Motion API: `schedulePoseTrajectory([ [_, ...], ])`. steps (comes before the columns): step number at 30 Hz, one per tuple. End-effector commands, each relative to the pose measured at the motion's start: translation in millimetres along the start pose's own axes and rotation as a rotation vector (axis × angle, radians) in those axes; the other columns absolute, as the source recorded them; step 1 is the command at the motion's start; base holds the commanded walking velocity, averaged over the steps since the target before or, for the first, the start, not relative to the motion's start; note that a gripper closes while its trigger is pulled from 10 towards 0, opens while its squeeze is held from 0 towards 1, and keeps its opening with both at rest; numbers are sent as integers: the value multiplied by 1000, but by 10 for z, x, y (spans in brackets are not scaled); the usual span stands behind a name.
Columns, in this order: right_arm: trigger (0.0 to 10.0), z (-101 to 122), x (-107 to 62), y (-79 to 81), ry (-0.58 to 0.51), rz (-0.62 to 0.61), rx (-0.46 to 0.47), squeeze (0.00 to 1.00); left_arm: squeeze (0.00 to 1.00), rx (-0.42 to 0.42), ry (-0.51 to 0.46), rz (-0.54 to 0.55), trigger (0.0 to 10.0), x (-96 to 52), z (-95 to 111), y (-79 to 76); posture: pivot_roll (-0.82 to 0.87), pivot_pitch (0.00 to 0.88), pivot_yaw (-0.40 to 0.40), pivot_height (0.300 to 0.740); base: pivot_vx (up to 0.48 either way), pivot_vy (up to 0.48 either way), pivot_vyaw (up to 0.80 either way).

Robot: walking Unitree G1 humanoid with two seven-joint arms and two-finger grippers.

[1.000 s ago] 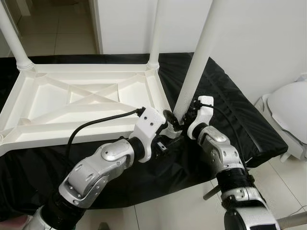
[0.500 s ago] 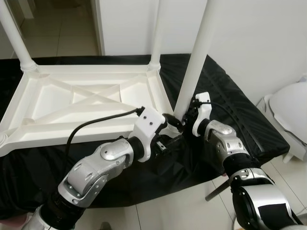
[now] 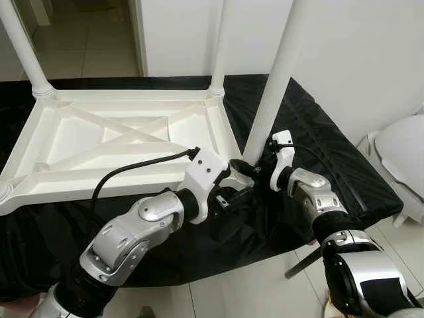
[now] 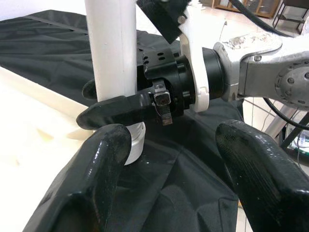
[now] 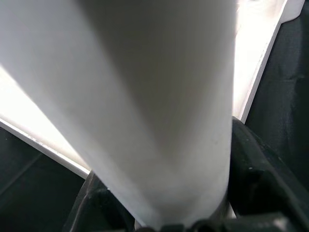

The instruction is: Building children table

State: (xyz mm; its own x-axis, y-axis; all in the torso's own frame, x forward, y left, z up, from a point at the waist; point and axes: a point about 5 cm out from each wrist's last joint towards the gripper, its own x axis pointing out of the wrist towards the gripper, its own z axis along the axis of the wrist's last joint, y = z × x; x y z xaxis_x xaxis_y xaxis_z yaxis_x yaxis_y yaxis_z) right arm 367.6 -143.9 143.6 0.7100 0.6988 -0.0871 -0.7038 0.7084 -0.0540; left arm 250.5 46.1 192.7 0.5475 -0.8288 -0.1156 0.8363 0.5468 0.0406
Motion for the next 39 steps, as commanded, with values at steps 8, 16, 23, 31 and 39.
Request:
schedulePoseTrajectory([
  [8, 0, -69, -44, 92, -50, -57, 77, 0, 0, 0, 8, -116, 10000, -5, -13, -60, 7, 34, -57, 740, 0, 0, 0],
  [16, 0, -142, 15, 276, -68, -332, 173, 0, 0, -7, 0, -94, 10000, 7, -15, -42, 9, 35, -72, 740, 0, 0, 0],
  [23, 0, -112, 53, 430, -88, -478, 158, 0, 0, -10, -3, -92, 10000, 14, -17, -53, 4, 31, -76, 740, 0, 0, 0],
  [31, 0, -91, 200, 700, -82, -537, 190, 0, 0, -8, -8, -102, 10000, 47, -13, -64, -1, 12, -79, 740, 0, 0, 0],
  [39, 1020, -93, 176, 722, -63, -548, 203, 0, 0, -6, -9, -101, 10000, 51, -13, -60, 3, 7, -83, 740, 0, 0, 0],
])
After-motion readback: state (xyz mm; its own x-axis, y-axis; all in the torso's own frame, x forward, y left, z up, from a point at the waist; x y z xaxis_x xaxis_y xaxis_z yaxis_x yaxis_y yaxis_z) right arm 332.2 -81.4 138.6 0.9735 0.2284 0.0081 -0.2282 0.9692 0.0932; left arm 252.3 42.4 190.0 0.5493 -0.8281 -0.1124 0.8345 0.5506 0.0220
